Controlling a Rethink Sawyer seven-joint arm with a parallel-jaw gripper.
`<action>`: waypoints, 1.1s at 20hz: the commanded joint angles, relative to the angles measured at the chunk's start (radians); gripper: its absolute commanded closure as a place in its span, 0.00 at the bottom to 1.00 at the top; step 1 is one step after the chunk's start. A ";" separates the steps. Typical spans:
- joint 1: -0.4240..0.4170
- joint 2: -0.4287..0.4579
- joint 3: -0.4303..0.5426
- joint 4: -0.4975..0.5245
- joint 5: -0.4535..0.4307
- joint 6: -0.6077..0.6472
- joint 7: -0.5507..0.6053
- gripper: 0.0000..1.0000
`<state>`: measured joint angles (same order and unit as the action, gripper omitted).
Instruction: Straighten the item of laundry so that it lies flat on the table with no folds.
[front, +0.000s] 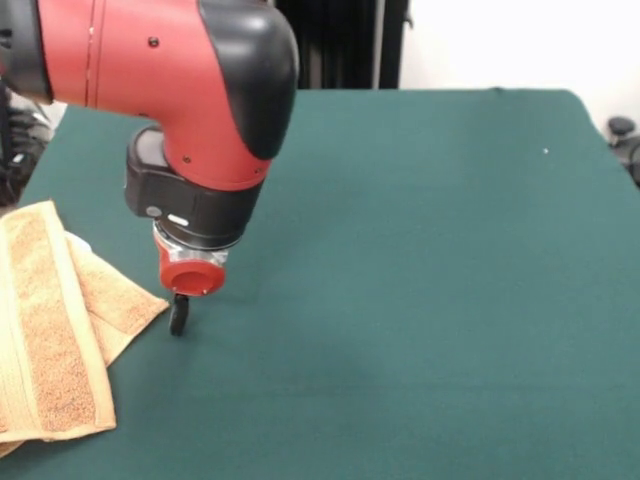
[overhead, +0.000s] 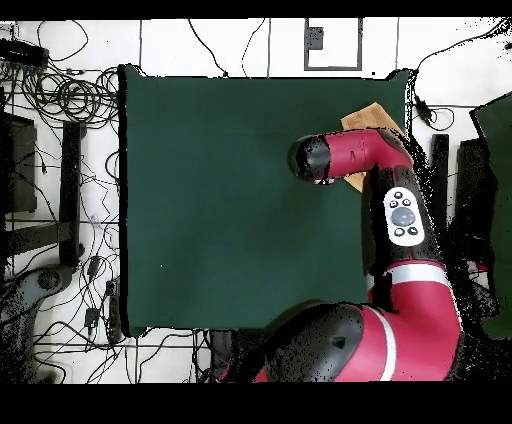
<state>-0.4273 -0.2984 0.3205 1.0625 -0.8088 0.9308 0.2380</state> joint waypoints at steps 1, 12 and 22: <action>0.086 0.005 -0.032 -0.036 -0.040 0.133 0.000 0.00; 0.105 0.017 -0.086 -0.054 -0.041 0.110 0.005 0.00; 0.045 0.067 -0.041 -0.068 0.032 0.116 -0.068 0.00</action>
<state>-0.3712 -0.2785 0.2180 0.9776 -0.8092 0.9717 0.2380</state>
